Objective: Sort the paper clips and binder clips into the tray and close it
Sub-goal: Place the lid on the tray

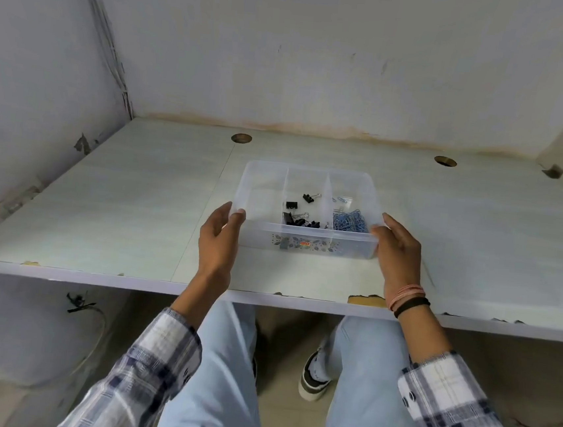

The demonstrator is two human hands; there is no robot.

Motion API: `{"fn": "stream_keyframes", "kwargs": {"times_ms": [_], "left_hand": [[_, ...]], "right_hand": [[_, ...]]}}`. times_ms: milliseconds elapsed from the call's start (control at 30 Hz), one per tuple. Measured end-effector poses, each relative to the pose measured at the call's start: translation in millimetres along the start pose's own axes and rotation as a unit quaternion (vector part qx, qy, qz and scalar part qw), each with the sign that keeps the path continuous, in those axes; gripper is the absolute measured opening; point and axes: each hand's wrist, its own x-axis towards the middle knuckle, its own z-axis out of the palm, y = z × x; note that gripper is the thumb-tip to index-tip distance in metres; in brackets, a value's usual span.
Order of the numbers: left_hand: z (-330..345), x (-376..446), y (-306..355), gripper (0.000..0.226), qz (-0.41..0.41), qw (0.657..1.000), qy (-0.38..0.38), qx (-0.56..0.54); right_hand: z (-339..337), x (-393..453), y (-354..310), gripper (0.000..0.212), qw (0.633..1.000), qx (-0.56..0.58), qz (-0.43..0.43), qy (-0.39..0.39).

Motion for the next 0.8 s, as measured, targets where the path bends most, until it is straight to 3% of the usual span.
{"fn": "stream_keyframes", "kwargs": {"times_ms": [300, 400, 467, 567, 667, 800], "left_hand": [[3, -13, 2, 0.039, 0.022, 0.999, 0.014, -0.036], [4, -13, 2, 0.047, 0.035, 0.997, 0.055, -0.033], [7, -15, 4, 0.043, 0.082, 0.991, 0.104, -0.026], [14, -18, 10, 0.033, 0.191, 0.973, 0.132, -0.009], [23, -14, 13, 0.029, 0.267, 0.955, 0.125, 0.017], [37, -15, 15, 0.027, 0.298, 0.949, 0.105, 0.023]], "right_hand": [[-10, -5, 4, 0.043, 0.999, -0.026, -0.018, -0.020], [-14, 3, 3, 0.018, 0.999, -0.036, -0.038, -0.003], [-23, 14, 6, 0.015, 0.991, -0.106, -0.067, 0.040], [-42, 36, 16, 0.027, 0.943, -0.311, -0.090, 0.072], [-49, 45, 22, 0.027, 0.875, -0.475, -0.044, 0.079], [-49, 47, 25, 0.017, 0.839, -0.537, -0.035, 0.083]]}}
